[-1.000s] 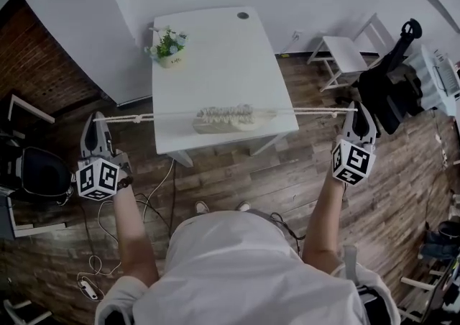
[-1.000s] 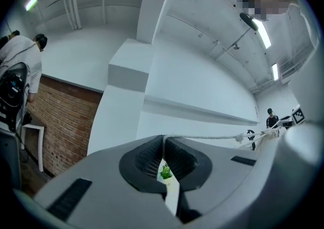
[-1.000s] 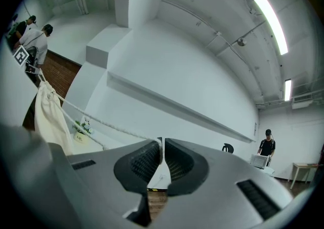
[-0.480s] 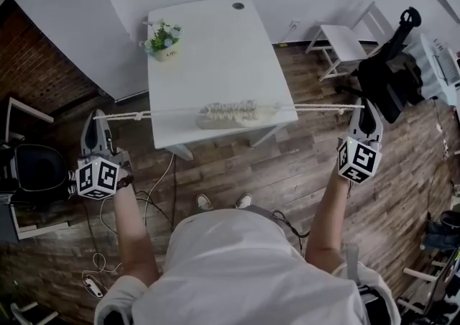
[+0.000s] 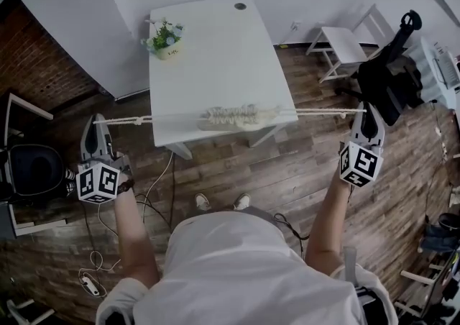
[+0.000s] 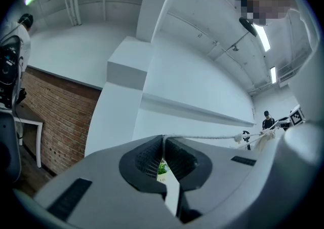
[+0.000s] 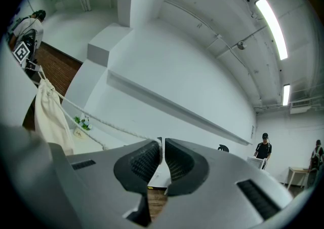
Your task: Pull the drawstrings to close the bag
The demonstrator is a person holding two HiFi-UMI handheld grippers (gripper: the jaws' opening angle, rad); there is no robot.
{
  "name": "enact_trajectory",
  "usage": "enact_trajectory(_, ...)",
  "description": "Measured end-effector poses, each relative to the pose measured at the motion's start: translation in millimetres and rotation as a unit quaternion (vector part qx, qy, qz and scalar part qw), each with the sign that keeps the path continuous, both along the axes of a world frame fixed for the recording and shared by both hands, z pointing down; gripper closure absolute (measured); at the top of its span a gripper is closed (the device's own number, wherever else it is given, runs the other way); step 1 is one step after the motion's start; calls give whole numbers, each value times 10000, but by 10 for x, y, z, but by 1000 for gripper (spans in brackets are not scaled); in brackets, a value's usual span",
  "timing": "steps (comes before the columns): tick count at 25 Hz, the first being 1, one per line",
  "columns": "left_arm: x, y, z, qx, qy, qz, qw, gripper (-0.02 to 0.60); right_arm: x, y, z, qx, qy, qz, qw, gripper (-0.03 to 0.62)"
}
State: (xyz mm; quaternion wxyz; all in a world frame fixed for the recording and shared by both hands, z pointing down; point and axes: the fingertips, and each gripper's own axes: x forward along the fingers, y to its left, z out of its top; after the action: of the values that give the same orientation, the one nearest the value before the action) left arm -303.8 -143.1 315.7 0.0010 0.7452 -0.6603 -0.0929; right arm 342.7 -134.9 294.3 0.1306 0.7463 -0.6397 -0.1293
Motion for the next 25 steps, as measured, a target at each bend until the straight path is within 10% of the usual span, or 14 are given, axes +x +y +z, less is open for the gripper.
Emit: enact_trajectory(25,-68,262,111,-71,77,-174,9998,563,-27,-18,-24,18,-144,-380,9992,553)
